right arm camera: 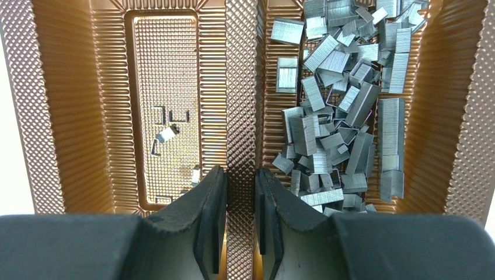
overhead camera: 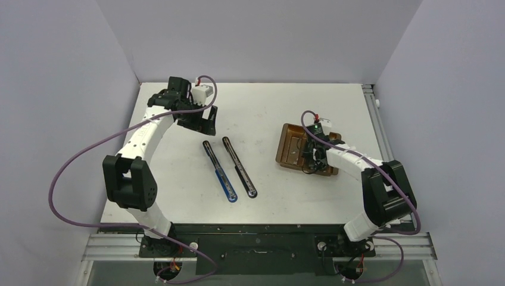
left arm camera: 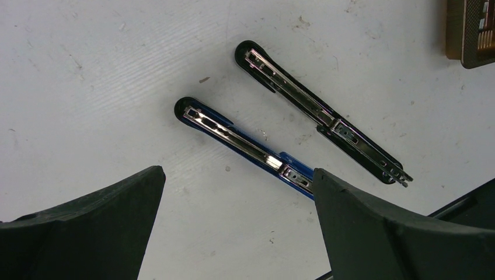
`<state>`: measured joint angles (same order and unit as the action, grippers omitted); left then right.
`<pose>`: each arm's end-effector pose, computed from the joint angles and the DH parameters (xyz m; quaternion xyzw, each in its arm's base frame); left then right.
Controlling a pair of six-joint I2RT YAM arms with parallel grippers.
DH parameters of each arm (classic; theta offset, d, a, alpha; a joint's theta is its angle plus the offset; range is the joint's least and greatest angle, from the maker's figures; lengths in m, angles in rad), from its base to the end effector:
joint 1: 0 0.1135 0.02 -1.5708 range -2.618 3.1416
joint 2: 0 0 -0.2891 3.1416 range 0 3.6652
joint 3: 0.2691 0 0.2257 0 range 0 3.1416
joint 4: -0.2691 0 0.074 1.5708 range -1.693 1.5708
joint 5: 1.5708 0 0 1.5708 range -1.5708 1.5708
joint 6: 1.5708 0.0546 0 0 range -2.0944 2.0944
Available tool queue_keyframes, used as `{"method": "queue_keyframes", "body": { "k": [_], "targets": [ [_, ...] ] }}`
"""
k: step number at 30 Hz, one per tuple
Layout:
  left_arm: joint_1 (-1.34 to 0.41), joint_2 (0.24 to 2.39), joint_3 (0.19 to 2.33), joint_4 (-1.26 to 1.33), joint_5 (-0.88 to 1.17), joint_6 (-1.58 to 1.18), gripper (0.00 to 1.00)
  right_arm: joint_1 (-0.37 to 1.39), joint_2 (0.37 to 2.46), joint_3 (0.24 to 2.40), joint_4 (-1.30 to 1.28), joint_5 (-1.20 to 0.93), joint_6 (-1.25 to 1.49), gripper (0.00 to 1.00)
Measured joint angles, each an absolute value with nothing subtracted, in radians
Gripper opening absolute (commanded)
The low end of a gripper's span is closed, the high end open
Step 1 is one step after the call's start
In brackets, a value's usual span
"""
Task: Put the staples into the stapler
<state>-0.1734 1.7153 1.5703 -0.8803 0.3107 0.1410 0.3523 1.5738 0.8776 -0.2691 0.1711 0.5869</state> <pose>0.3428 -0.0770 0.3198 0.1901 0.9332 -0.1533 0.2637 0.2839 0.0945 0.2040 0.1366 0.9415 0.0617 0.3018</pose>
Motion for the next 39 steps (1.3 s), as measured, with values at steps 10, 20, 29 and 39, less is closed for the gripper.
{"method": "queue_keyframes", "body": {
  "k": [10,20,29,39],
  "targets": [
    [-0.232,1.677,1.496,-0.880,0.323,0.113,0.96,0.298,1.523,0.839,-0.316,0.125,0.535,0.16],
    [-0.232,1.667,1.497,-0.892,0.331,0.093,0.96,0.261,1.484,0.840,-0.429,0.106,0.490,0.61],
    [-0.208,1.667,1.554,-0.925,0.330,0.090,0.96,0.229,1.425,0.861,-0.494,0.096,0.497,0.52],
    [-0.192,1.658,1.609,-0.921,0.326,0.113,0.96,0.088,1.430,0.893,-0.491,0.131,0.544,0.49]
  ]
}}
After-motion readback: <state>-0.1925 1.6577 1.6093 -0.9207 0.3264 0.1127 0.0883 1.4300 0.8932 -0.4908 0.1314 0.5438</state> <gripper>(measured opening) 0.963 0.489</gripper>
